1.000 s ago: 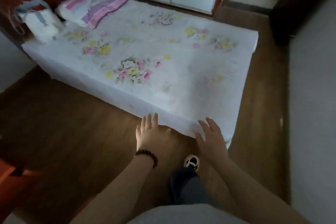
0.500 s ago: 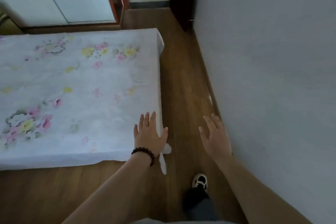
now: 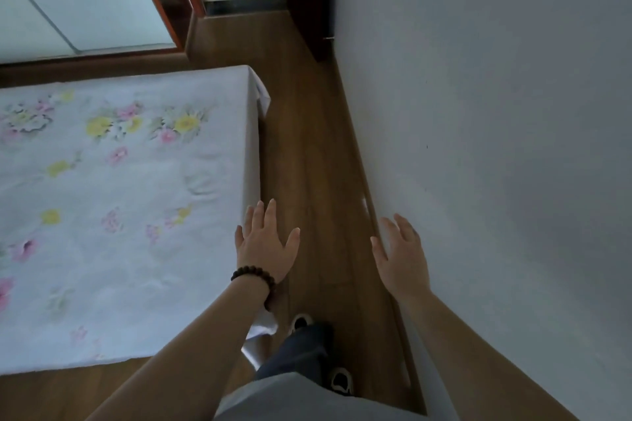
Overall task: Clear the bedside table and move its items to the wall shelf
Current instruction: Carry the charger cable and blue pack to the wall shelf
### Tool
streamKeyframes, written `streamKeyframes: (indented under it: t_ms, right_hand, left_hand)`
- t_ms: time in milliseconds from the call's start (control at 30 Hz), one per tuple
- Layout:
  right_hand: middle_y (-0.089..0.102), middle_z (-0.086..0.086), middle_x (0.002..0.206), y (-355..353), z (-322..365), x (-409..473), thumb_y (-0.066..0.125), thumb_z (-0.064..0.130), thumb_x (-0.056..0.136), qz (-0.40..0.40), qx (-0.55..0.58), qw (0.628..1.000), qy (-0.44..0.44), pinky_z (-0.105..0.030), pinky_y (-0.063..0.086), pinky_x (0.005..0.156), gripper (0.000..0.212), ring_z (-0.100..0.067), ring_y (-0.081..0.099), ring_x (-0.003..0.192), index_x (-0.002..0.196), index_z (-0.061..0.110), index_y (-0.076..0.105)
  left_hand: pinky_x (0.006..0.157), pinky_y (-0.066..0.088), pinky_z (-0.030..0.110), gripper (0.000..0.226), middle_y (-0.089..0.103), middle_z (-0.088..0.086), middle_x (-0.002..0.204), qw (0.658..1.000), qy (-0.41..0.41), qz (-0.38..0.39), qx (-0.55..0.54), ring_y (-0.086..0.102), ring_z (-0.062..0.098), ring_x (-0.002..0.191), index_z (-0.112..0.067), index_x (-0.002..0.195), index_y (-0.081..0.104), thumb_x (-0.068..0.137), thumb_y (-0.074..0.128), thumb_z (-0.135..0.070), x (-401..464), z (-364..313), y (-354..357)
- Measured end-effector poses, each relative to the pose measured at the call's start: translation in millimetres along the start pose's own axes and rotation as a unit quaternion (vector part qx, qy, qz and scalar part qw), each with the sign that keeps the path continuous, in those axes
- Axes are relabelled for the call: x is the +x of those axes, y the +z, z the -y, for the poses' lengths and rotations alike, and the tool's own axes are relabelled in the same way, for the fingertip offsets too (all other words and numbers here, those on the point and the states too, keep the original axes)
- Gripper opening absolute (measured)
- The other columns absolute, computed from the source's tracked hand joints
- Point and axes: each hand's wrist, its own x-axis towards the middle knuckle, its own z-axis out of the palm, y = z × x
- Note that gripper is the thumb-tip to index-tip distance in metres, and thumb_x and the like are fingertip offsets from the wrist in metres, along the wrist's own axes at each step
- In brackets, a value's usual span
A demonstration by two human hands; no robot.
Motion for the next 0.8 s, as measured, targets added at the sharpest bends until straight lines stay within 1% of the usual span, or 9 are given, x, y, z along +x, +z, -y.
streamKeyframes:
  t_ms: [167,333,467,567,700,800]
  right_hand:
    - [0.036,-0.009,0.148,5,-3,83,0.045,0.034,0.096,-0.001,0.012,1.0,-0.01,-0.039,0.03,0.112,0.046,-0.023,0.028,0.138,0.138,0.017,0.041]
    - [0.034,-0.009,0.149,19,10,203,0.043,0.036,0.096,0.01,-0.009,1.0,-0.024,-0.038,0.03,0.111,0.047,-0.023,0.027,0.139,0.139,0.018,0.04]
    - [0.036,-0.008,0.148,26,45,316,0.043,0.037,0.096,0.018,-0.031,0.999,-0.038,-0.037,0.032,0.109,0.047,-0.022,0.029,0.138,0.139,0.018,0.04]
    - [0.037,-0.006,0.148,25,75,396,0.043,0.038,0.096,0.018,-0.042,0.998,-0.051,-0.038,0.034,0.11,0.047,-0.022,0.03,0.138,0.138,0.019,0.04]
    - [0.038,-0.005,0.147,26,112,486,0.043,0.04,0.095,0.009,-0.052,0.997,-0.06,-0.038,0.035,0.109,0.047,-0.023,0.032,0.137,0.137,0.02,0.042]
    - [0.037,-0.005,0.148,32,133,549,0.042,0.041,0.095,0.02,-0.056,0.995,-0.076,-0.039,0.035,0.11,0.047,-0.023,0.031,0.138,0.138,0.021,0.041]
  left_hand:
    - [0.119,0.009,0.047,0.072,0.012,0.004,0.161,1.0,-0.003,-0.006,-0.011,0.003,0.022,0.148,-0.021,0.152,0.01,0.093,0.036,-0.054,81,-21,4]
    - [0.119,0.008,0.046,0.073,0.011,0.004,0.161,0.999,-0.017,-0.012,-0.029,0.002,0.022,0.148,-0.021,0.152,0.01,0.093,0.038,-0.053,195,-32,2]
    - [0.119,0.008,0.047,0.072,0.01,0.004,0.161,0.999,-0.033,-0.006,-0.033,0.002,0.023,0.148,-0.021,0.152,0.008,0.093,0.036,-0.054,300,-32,-16]
    - [0.119,0.008,0.047,0.072,0.01,0.004,0.161,0.998,-0.046,-0.017,-0.027,0.003,0.023,0.148,-0.021,0.152,0.009,0.094,0.034,-0.056,373,-32,-37]
    - [0.119,0.009,0.049,0.072,0.011,0.005,0.161,0.997,-0.058,-0.032,-0.028,0.003,0.024,0.148,-0.021,0.152,0.01,0.094,0.035,-0.055,460,-33,-61]
    - [0.119,0.01,0.05,0.072,0.01,0.004,0.161,0.996,-0.07,-0.032,-0.033,0.003,0.024,0.148,-0.021,0.152,0.01,0.093,0.034,-0.056,520,-34,-72]
